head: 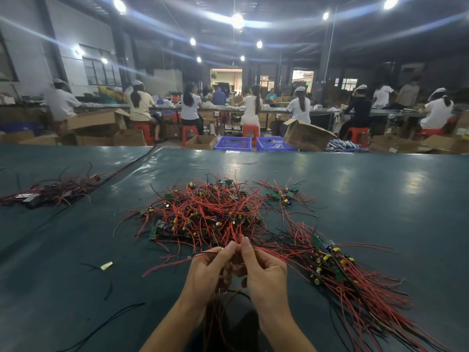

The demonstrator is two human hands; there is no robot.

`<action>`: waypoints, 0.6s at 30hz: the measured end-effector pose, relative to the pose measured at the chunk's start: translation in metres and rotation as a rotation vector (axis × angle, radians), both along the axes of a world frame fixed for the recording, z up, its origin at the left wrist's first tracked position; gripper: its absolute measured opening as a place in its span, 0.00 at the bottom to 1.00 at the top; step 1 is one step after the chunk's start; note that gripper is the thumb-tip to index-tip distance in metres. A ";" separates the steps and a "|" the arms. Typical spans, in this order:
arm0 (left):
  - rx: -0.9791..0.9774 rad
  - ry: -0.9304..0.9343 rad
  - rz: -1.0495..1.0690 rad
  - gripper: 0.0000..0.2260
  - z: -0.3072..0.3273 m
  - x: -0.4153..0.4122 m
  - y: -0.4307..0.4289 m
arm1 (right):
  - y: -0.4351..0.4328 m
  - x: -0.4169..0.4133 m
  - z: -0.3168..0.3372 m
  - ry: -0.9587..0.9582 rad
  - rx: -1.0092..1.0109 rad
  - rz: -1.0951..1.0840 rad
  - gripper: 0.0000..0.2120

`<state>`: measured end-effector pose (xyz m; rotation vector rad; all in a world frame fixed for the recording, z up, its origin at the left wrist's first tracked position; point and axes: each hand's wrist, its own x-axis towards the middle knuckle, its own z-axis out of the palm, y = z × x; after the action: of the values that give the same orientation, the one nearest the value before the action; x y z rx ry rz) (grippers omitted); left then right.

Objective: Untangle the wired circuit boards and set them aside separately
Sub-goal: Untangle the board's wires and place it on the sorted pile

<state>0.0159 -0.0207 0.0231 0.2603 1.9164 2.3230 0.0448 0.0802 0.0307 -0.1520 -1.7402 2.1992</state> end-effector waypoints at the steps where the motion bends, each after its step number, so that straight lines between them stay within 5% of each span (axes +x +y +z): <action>1: 0.046 -0.019 0.000 0.16 0.001 0.000 0.000 | 0.000 0.000 0.000 -0.009 -0.009 0.001 0.15; 7: 0.092 0.000 0.007 0.14 0.001 0.002 0.002 | 0.001 -0.001 -0.004 -0.246 -0.240 0.068 0.16; 18: -0.038 0.175 0.014 0.19 -0.008 -0.005 0.004 | 0.003 -0.006 -0.010 -0.208 -0.076 0.024 0.10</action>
<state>0.0106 -0.0169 0.0146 0.4620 2.0442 2.3397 0.0387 0.0834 0.0208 -0.3938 -1.7715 2.3400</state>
